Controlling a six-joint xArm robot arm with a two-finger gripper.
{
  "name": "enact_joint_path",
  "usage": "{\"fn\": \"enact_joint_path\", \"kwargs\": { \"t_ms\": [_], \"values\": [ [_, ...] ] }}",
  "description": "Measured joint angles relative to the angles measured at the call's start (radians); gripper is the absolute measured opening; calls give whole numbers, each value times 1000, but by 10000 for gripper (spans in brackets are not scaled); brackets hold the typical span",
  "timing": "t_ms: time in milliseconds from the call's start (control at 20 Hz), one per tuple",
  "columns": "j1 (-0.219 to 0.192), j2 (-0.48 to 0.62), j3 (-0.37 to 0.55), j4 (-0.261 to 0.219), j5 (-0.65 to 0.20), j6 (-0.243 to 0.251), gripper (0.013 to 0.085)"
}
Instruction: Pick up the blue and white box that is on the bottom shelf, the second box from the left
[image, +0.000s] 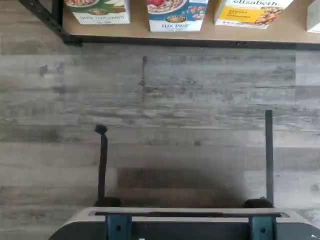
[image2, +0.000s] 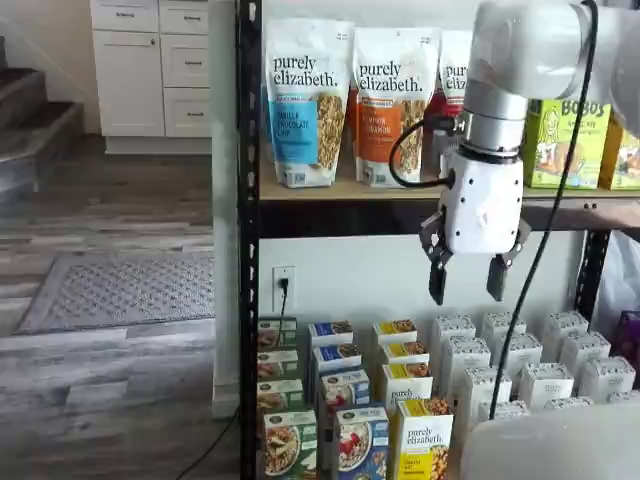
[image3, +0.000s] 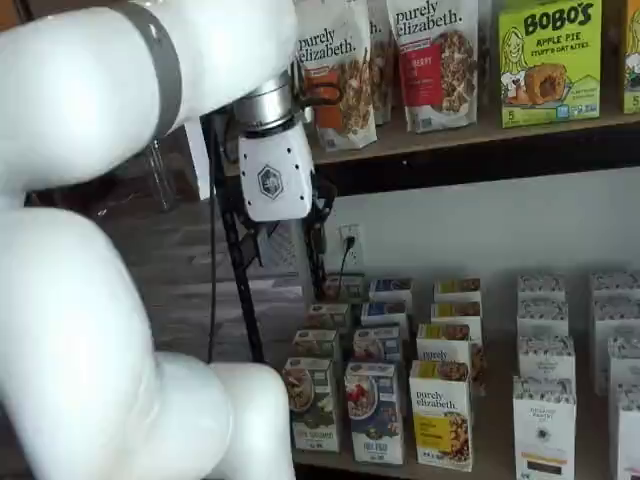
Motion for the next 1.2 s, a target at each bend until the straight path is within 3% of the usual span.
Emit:
{"fn": "enact_joint_path", "kwargs": {
  "t_ms": [150,650,1200],
  "values": [
    [-38,-52,47,70,-79,-46,850],
    [-34,-35,48,43,-94,-40,850],
    [-14,56,109,24,-256,-26,850]
  ]
}}
